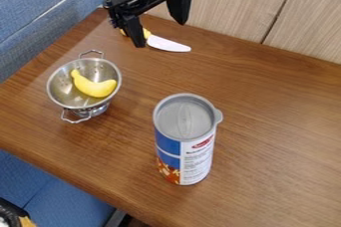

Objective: Move the banana to the middle upper part of the table

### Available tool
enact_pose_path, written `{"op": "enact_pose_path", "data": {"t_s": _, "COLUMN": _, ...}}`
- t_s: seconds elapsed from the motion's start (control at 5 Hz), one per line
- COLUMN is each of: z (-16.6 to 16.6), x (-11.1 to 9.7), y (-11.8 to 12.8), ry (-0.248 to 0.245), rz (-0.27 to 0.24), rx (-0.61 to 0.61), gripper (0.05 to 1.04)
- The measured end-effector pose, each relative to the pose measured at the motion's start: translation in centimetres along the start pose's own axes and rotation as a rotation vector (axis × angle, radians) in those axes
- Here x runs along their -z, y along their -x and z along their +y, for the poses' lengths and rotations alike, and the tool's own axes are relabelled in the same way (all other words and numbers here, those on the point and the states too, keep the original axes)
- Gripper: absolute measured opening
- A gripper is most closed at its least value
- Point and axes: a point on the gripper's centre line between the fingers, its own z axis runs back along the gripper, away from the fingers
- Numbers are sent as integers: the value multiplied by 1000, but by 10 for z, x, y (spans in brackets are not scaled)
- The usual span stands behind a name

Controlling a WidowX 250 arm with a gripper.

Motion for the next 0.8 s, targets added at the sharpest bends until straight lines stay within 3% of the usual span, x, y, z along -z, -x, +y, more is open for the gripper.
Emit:
{"op": "enact_pose_path", "data": {"t_s": 0.4, "z": 13, "x": 9, "y": -9, "ry": -56, "rz": 9, "rx": -56, "gripper": 1000}}
{"op": "enact_pose_path", "data": {"t_s": 0.8, "z": 36, "x": 9, "y": -39, "ry": -91, "rz": -33, "rx": -188, "gripper": 1001}}
